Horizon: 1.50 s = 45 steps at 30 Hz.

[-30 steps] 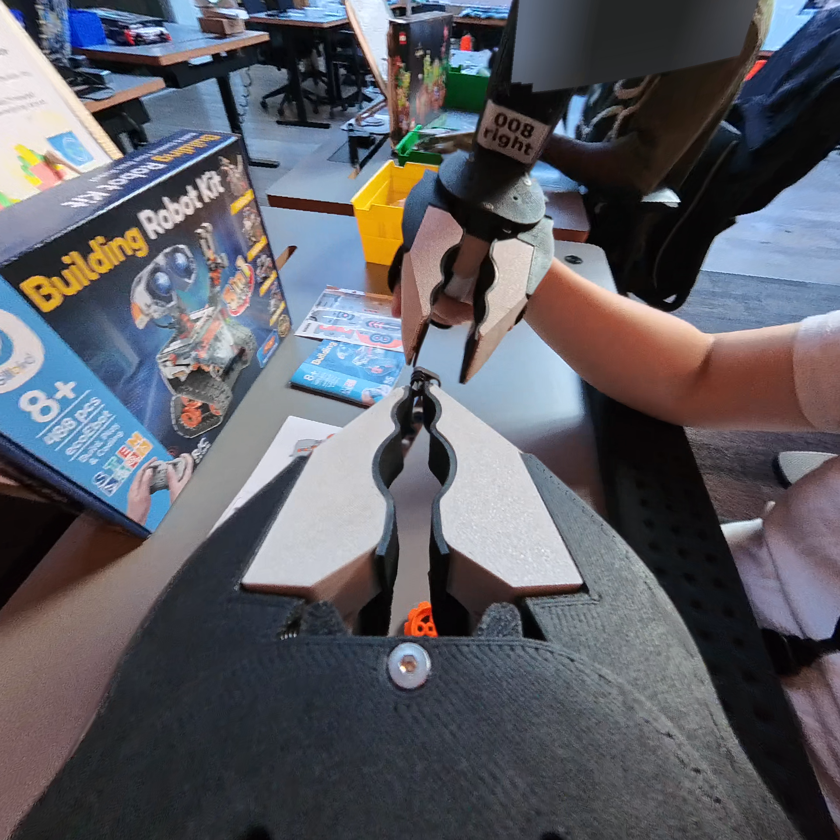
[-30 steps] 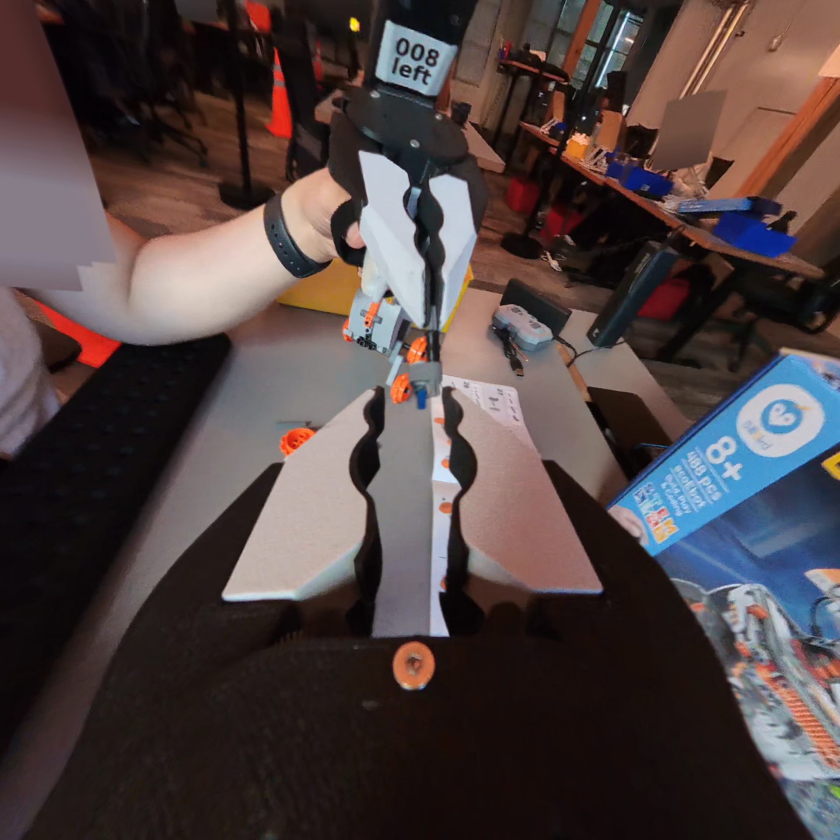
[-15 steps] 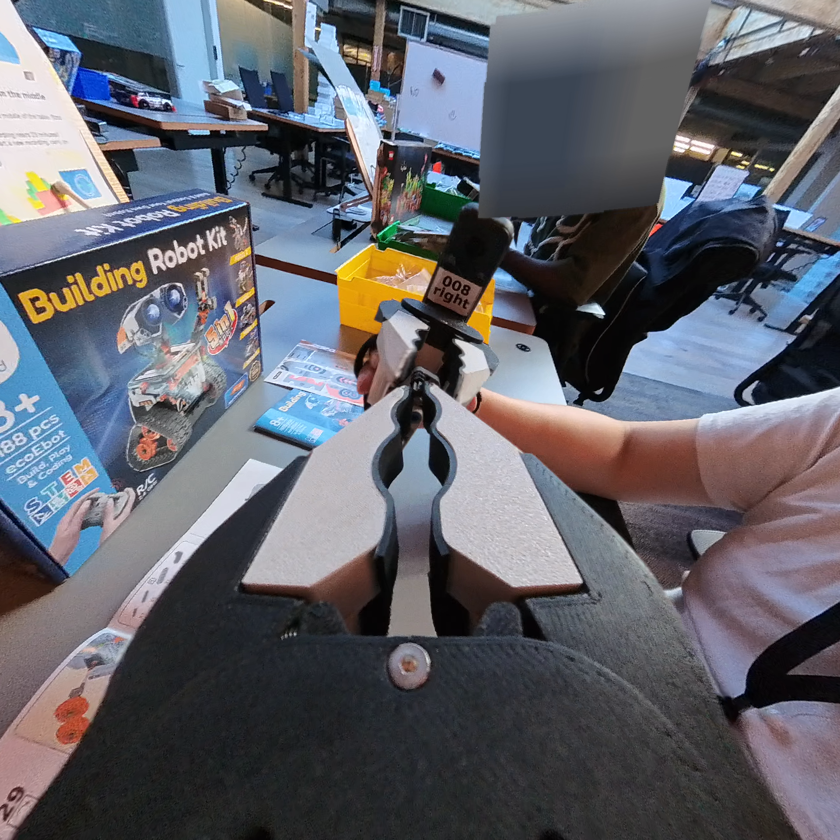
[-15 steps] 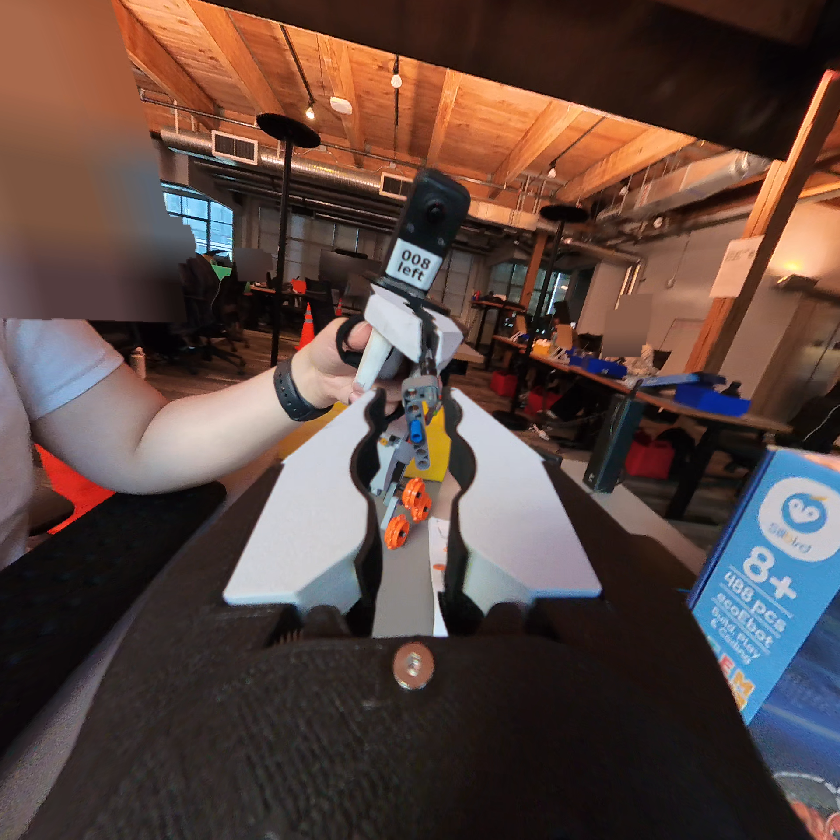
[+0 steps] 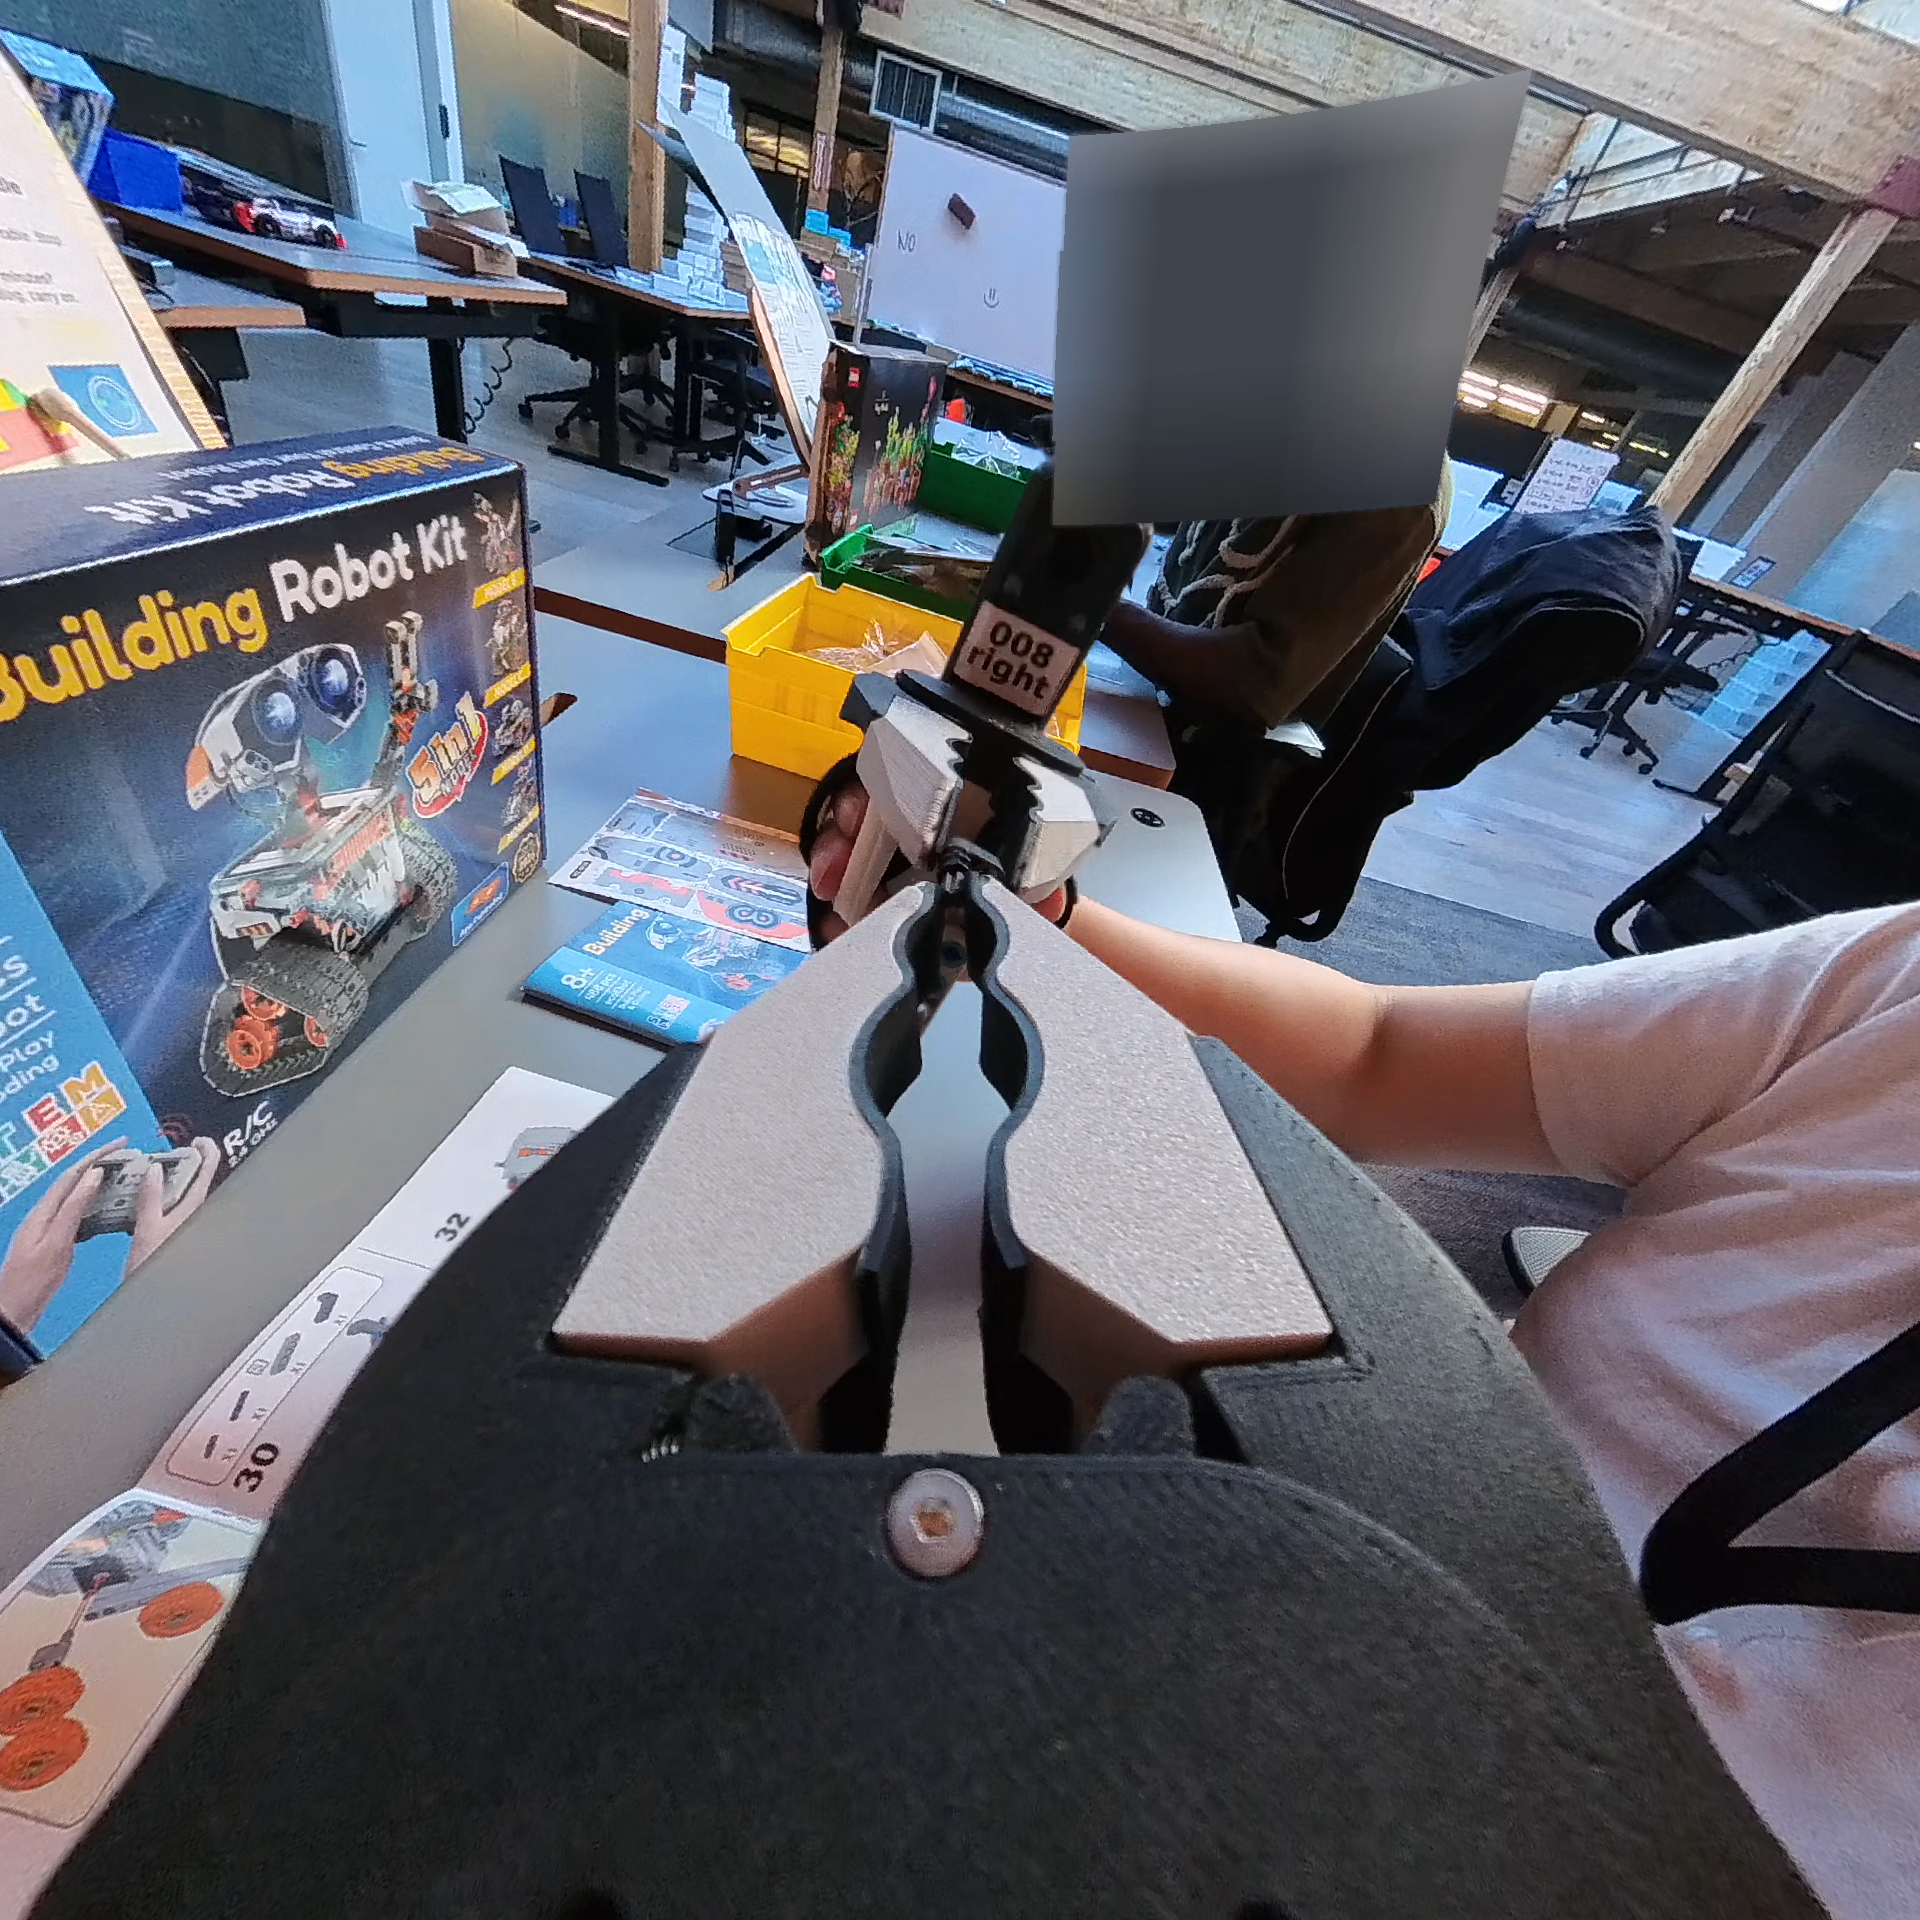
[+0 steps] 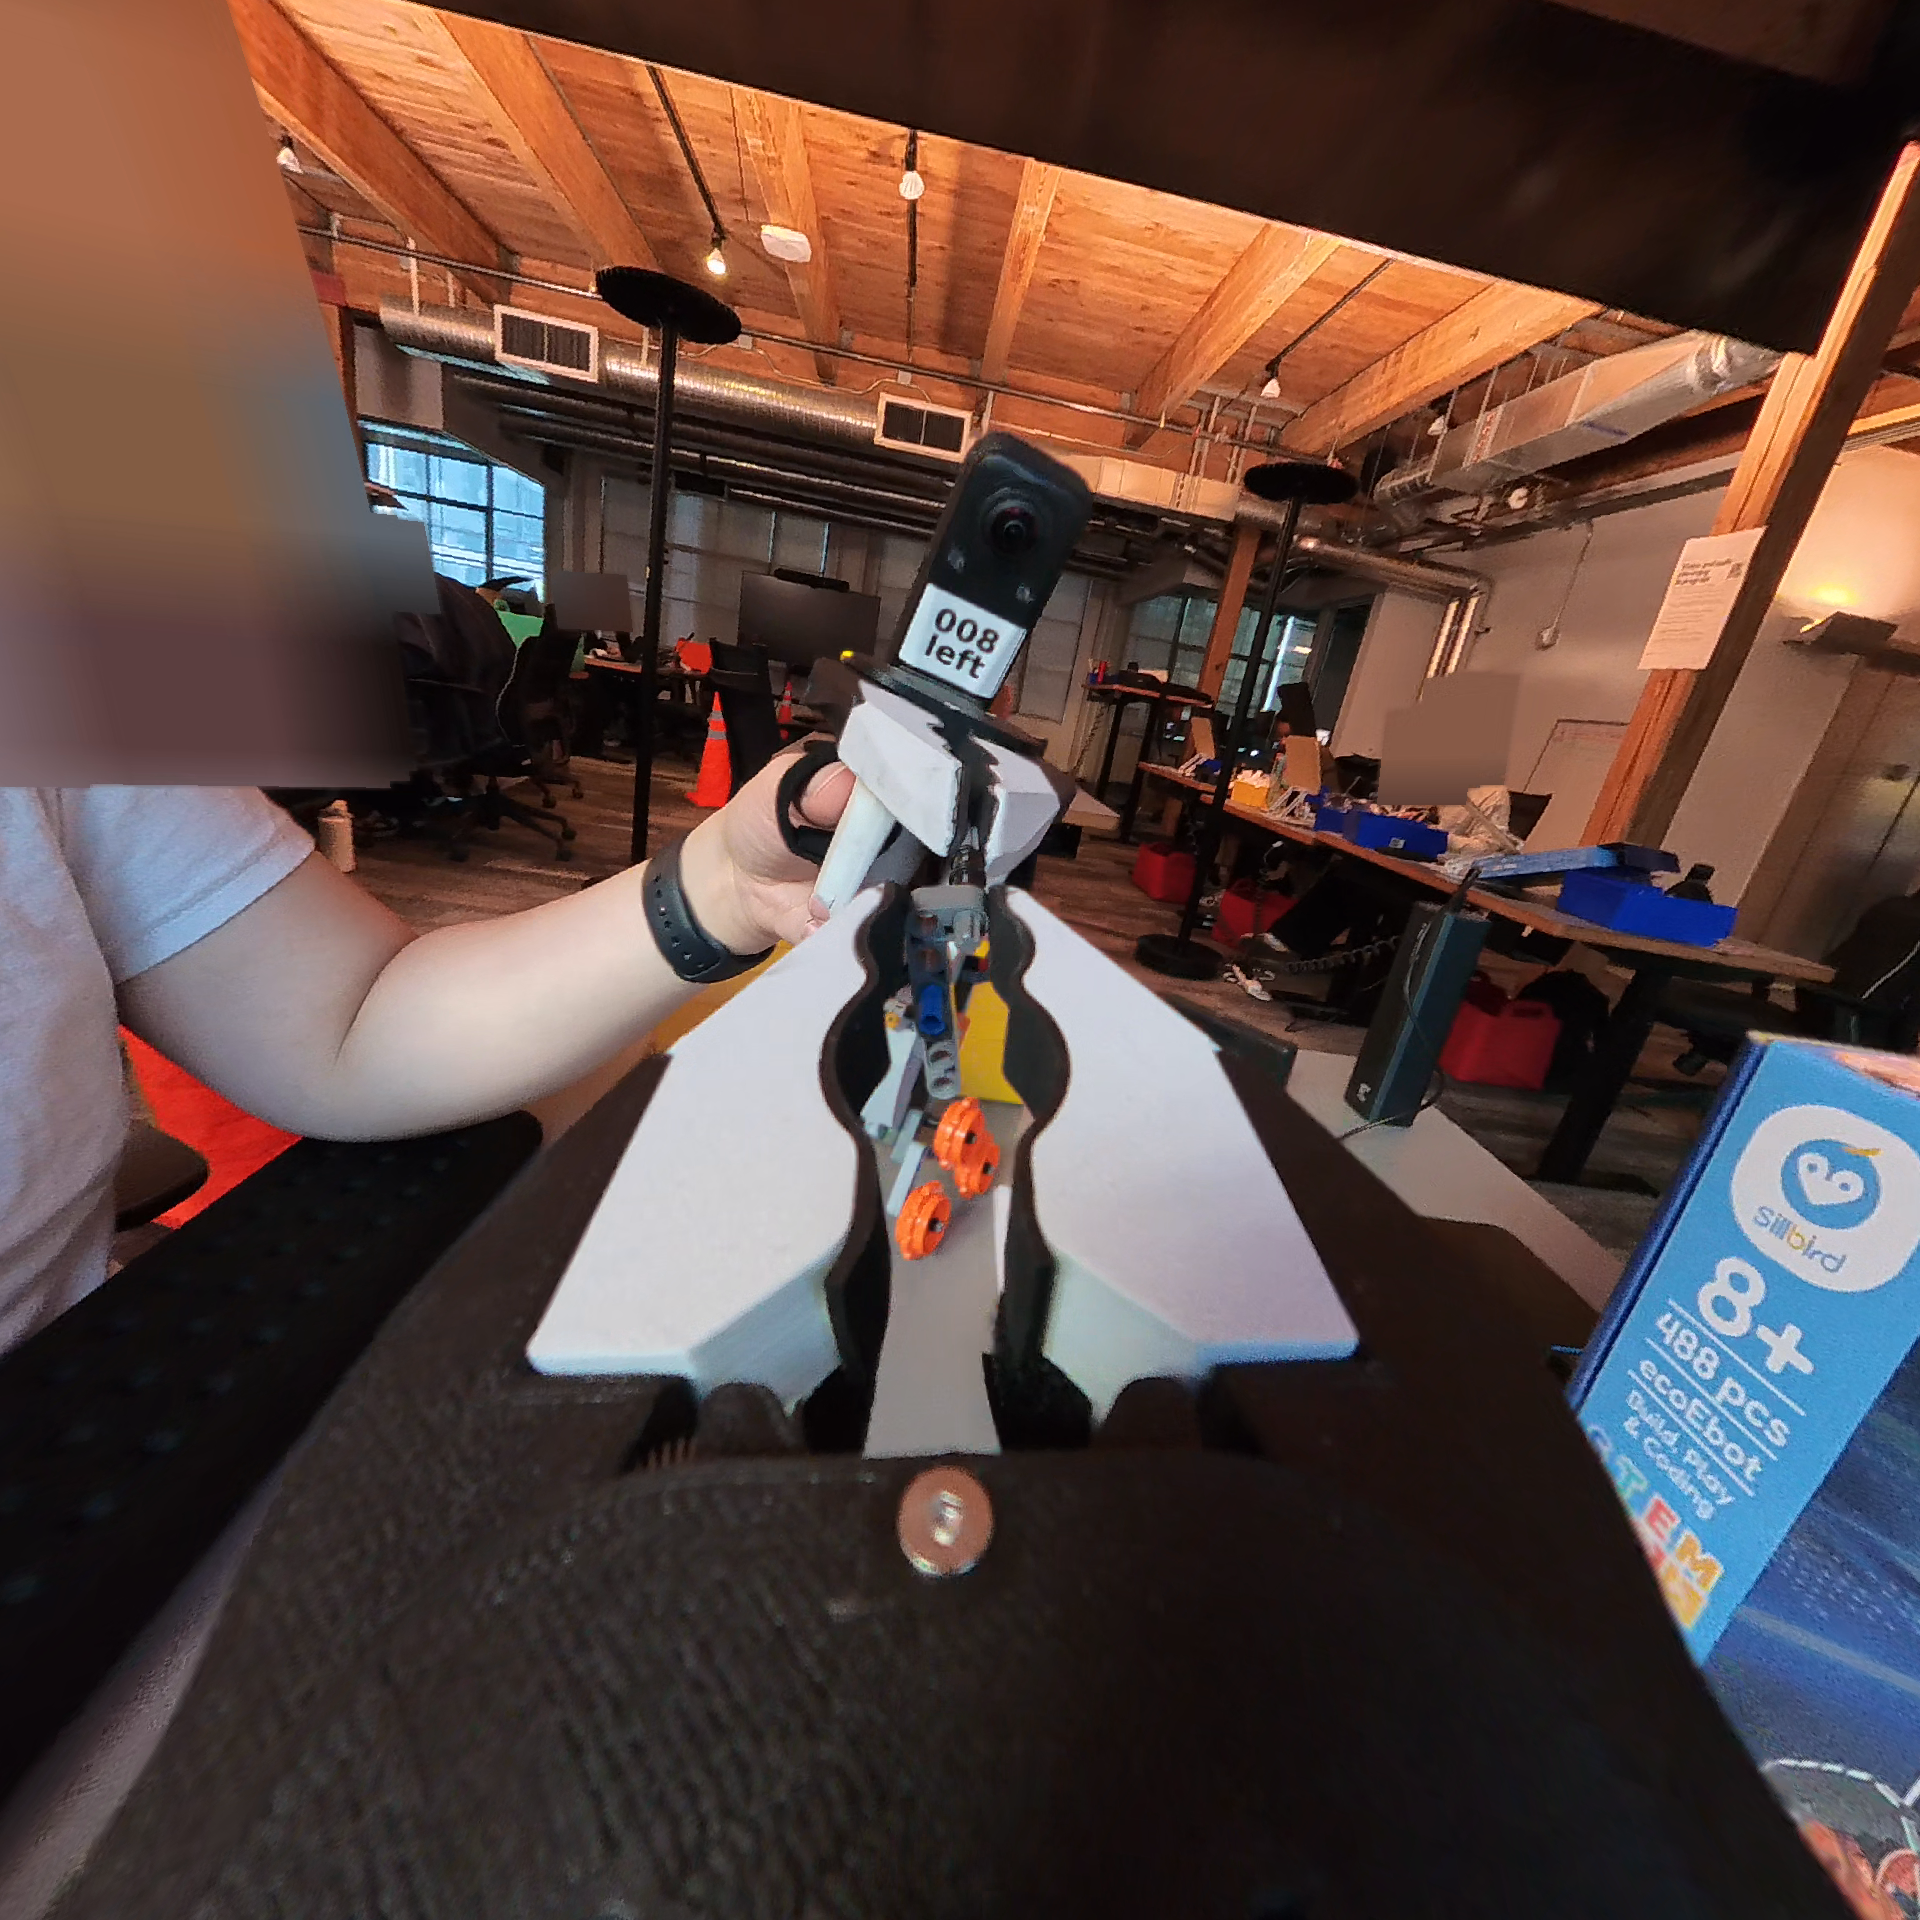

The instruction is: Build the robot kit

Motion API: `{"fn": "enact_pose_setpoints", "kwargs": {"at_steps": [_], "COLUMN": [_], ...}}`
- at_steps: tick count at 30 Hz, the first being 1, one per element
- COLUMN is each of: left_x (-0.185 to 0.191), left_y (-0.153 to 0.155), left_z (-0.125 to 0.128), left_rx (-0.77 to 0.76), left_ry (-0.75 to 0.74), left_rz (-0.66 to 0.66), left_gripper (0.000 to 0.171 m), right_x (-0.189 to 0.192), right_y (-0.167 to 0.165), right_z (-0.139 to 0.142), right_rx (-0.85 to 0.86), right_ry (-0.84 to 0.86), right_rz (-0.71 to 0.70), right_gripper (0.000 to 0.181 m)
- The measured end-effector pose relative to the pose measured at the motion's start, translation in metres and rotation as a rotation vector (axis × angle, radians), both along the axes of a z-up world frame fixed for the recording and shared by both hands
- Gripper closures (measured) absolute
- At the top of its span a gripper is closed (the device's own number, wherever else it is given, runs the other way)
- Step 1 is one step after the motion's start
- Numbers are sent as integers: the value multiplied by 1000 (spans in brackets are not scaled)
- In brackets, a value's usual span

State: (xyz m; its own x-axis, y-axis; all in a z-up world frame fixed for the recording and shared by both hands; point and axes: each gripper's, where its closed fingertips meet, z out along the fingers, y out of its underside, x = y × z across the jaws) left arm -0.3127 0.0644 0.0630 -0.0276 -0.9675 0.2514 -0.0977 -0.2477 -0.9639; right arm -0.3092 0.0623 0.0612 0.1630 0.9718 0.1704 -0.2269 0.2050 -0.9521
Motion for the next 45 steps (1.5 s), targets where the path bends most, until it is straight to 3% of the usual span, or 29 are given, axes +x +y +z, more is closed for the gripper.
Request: {"fn": "enact_pose_setpoints", "kwargs": {"at_steps": [7,10,14,17,19,25,30,37,41,45], "left_x": [2,0,-14,-41,-57,-53,-58,-65,-72,-65], "left_y": [-3,0,8,23,18,-5,-14,-9,-10,-5], "left_z": [-16,-25,-20,-54,-83,-155,-202,-222,-225,-226], "left_rx": [-11,27,55,105,136,159,139,160,122,243], "left_ry": [85,164,202,491,703,1092,1340,1478,1460,1398], "left_rz": [-35,-10,73,230,239,81,-9,12,-22,-80], "left_gripper": [169,145,142,140,142,137,128,123,122,126], "right_x": [5,10,17,24,29,51,91,128,127,121], "right_y": [-1,1,13,22,25,24,17,16,16,17], "right_z": [-4,-6,-26,-38,-41,-35,-9,10,8,2], "right_rx": [-89,-122,-209,-274,-287,-285,-218,-195,-200,-212], "right_ry": [-54,-54,-94,-103,-104,-122,-99,-6,-12,-37], "right_rz": [54,70,78,82,73,44,-45,-109,-97,-82], "right_gripper": [167,167,166,167,166,166,166,167,166,167]}}
